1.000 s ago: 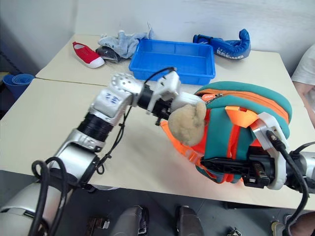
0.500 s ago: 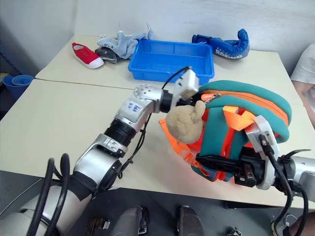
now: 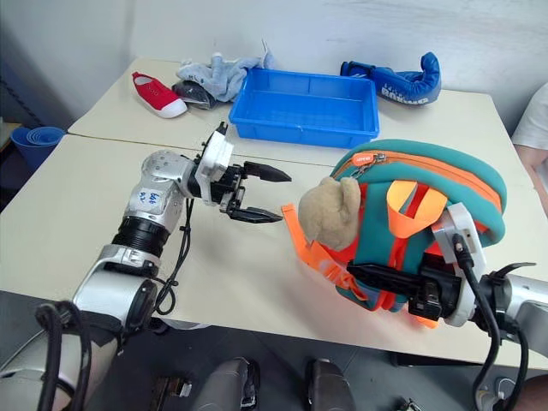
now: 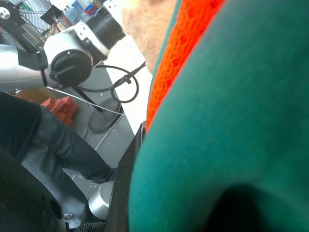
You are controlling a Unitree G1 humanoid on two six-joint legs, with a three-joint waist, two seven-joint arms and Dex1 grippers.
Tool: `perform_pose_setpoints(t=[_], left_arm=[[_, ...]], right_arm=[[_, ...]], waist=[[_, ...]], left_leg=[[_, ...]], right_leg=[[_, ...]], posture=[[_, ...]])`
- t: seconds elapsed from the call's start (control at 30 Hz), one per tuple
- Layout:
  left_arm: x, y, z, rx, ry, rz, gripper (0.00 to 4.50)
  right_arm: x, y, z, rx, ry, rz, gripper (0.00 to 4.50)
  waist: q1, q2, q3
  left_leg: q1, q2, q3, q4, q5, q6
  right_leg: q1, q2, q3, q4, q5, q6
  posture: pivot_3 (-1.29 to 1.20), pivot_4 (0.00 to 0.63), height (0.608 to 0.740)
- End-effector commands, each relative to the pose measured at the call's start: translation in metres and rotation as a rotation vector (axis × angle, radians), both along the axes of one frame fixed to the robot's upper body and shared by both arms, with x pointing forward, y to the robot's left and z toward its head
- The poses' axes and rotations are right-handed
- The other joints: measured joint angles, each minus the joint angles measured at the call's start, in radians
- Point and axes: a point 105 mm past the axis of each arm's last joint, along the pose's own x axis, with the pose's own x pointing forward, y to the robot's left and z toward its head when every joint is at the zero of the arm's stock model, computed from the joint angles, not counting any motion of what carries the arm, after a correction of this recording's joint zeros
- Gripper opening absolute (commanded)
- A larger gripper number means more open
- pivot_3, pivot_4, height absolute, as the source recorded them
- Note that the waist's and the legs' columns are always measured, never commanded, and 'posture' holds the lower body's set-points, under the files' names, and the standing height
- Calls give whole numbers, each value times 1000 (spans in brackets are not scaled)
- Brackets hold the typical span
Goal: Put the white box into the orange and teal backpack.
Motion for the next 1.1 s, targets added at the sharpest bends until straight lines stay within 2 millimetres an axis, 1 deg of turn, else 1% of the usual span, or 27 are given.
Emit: perform_pose_setpoints(t=[0.03, 0.1, 0.17, 0.2, 0.3, 0.37, 0.4, 0.43, 0.5, 0.57, 0.63, 0.7, 0.73, 0.83, 0.9, 0.97, 1.07, 1.1], left_arm=[[-25, -17, 26, -102, -82, -65, 4035], [-36, -26, 21, -68, -101, -83, 4035], [-40, -36, 9, 10, -139, -95, 4035], [-43, -40, 7, 26, -144, -112, 4035], [-47, -51, 13, 1, -141, -127, 3456], [-47, -55, 15, -15, -151, -122, 2888], [-47, -56, 16, -24, -146, -116, 2524], [-46, -57, 18, -39, -137, -106, 2279], [-43, -53, 22, -66, -104, -80, 1759], [-39, -45, 25, -82, -76, -55, 1247], [-32, -34, 31, -101, -48, -25, 869], [-18, -14, 39, -94, -6, 25, 613], [-8, -4, 43, -81, 5, 71, 531], [21, 18, 48, -36, 45, 214, 531], [41, 31, 43, 40, 90, 314, 531], [59, 42, 28, 169, 179, 437, 531], [76, 44, 19, 191, 241, 556, 531], [76, 43, 4, 245, 252, 559, 531]], right_arm=[[-2, 1, 3, -3, -12, 26, 0], [-3, 0, 2, -4, -9, 30, 0], [-2, -1, 2, -3, -9, 33, 0], [-2, -1, 3, 3, -13, 36, 0], [-1, -1, 6, 12, -25, 38, 0], [-1, -2, 4, 4, -23, 29, 0], [-1, -3, 3, 0, -20, 24, 0], [-1, -3, 2, -2, -18, 22, 0], [-4, -2, -1, -2, -14, 18, 0], [-5, -2, 0, 8, -15, 8, 0], [-5, -3, 0, 9, -18, -6, 0], [-5, -5, 0, 9, -21, -27, 0], [-5, -6, 1, 14, -23, -37, 0], [-6, -10, 4, 27, -28, -62, 0], [-6, -16, 4, 27, -35, -97, 0], [-3, -21, 5, 55, -44, -142, 0], [-1, -24, 7, 104, -59, -189, 0], [-1, -25, 6, 122, -63, -206, 0]], waist=[[-3, 0, 0], [-8, 0, 0], [-9, 0, 0], [-8, 0, 0], [-6, 0, 0], [-5, 0, 0], [-5, 0, 0], [-4, 0, 0], [-4, 0, 0], [-4, 0, 0], [-4, 0, 0], [-5, 0, 0], [-6, 0, 0], [-6, 0, 0], [-4, 0, 0], [-4, 0, 0], [-4, 0, 0], [-4, 0, 0]], left_leg=[[0, 0, 0, 0, 0, 0], [1, 0, 0, 0, 0, 0], [3, 1, 1, -1, 1, -1], [3, 0, 1, 0, 1, -1], [4, 0, 1, 0, 1, 1], [4, 0, 1, 0, 0, 3], [4, 0, 1, 0, 0, 3], [3, 0, 1, 0, 0, 3], [3, 0, 1, 0, 0, 3], [3, 0, 1, 0, 0, 3], [3, 0, 1, 0, 0, 3], [3, 0, 1, 0, 1, 2], [3, 0, 1, 0, 1, 0], [3, 0, 1, 0, 1, 1], [3, 0, 1, 0, 1, 1], [3, -1, 1, -1, 0, 3], [2, -1, 1, -1, 0, 3], [2, -1, 1, -1, 0, 3]], right_leg=[[0, 0, 0, 0, 0, 0], [0, 1, 1, 1, 0, 0], [0, 2, 2, 2, 0, 0], [0, 2, 2, 1, 0, 0], [0, 2, 3, 1, 0, 0], [0, 2, 3, 1, 0, 0], [0, 2, 3, 1, 0, 0], [0, 2, 3, 1, 0, 0], [0, 2, 3, 1, 0, 0], [0, 1, 3, 1, 0, 0], [0, 1, 3, 1, 0, 0], [0, 1, 3, 1, 0, 0], [0, 2, 3, 1, 0, 0], [-1, 2, 2, 1, 0, 0], [-1, 2, 1, 1, 0, 0], [-1, 2, 1, 1, 0, 0], [-1, 2, 0, 2, 0, 0], [-1, 2, 0, 2, 0, 0]], posture=[[0, 150, 740], [0, 150, 740], [0, 150, 740], [0, 150, 740], [0, 150, 740], [0, 150, 740], [0, 150, 740], [0, 150, 740], [0, 150, 740], [0, 150, 740], [0, 150, 740], [0, 150, 740], [0, 150, 740], [0, 150, 740], [0, 150, 740], [0, 150, 740], [0, 150, 740], [0, 150, 740]])
